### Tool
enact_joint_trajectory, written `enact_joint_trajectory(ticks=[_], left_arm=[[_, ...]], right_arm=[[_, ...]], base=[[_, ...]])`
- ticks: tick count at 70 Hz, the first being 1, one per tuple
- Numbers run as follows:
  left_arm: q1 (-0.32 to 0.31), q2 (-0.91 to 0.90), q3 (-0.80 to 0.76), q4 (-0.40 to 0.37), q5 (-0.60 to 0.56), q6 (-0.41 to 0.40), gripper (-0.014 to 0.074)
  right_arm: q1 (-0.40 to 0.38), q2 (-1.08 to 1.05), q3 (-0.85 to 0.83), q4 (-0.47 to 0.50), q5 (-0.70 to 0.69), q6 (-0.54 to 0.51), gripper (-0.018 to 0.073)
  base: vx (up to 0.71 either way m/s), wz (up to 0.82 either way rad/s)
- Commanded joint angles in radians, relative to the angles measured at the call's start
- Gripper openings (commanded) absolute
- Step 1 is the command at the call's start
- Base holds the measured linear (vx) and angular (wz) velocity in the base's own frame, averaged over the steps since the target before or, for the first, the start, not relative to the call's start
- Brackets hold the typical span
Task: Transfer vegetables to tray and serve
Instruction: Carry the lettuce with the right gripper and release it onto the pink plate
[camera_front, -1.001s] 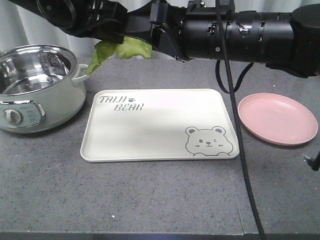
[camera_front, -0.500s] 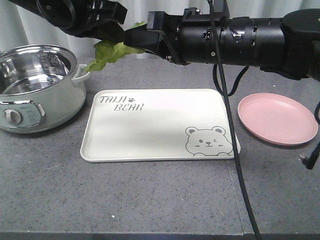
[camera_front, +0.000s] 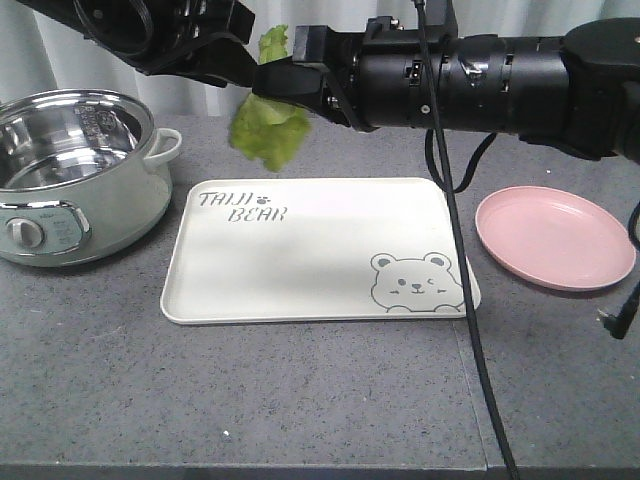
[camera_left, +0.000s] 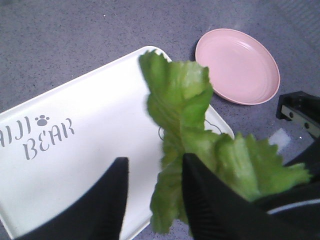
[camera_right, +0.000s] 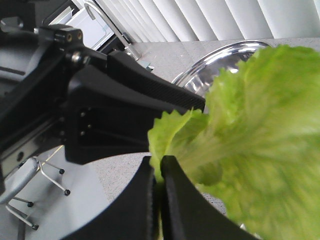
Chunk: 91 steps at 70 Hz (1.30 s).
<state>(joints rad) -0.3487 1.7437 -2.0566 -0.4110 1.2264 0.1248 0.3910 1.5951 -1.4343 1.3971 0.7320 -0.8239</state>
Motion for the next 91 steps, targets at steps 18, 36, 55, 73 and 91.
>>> enact_joint_trajectory(ticks=[18, 36, 55, 73, 91], left_arm=[[-0.004, -0.047, -0.023, -0.037, -0.053, -0.010, 0.0639], [-0.004, -0.047, -0.023, -0.037, -0.053, -0.009, 0.0587], [-0.004, -0.047, -0.023, -0.037, -0.051, -0.009, 0.0524], [-0.004, -0.047, -0.023, -0.037, -0.051, -0.009, 0.0519], [-0.004, -0.047, -0.023, -0.037, -0.050, -0.009, 0.0519]], right_arm=[[-0.106, -0.068, -0.034, -0.028, 0.014, 0.028, -0.0004], [-0.357, -0.087, -0.033, -0.246, 0.081, 0.145, -0.0004], [-0.607, -0.067, -0.031, -0.462, 0.099, 0.232, -0.0004], [-0.672, 0.038, -0.030, -0.735, 0.099, 0.388, -0.0004], [-0.672, 0.093, -0.030, -1.048, 0.099, 0.601, -0.0004]], base=[[0.00, 0.00], [0.00, 0.00], [0.00, 0.00], [0.00, 0.00], [0.00, 0.00]])
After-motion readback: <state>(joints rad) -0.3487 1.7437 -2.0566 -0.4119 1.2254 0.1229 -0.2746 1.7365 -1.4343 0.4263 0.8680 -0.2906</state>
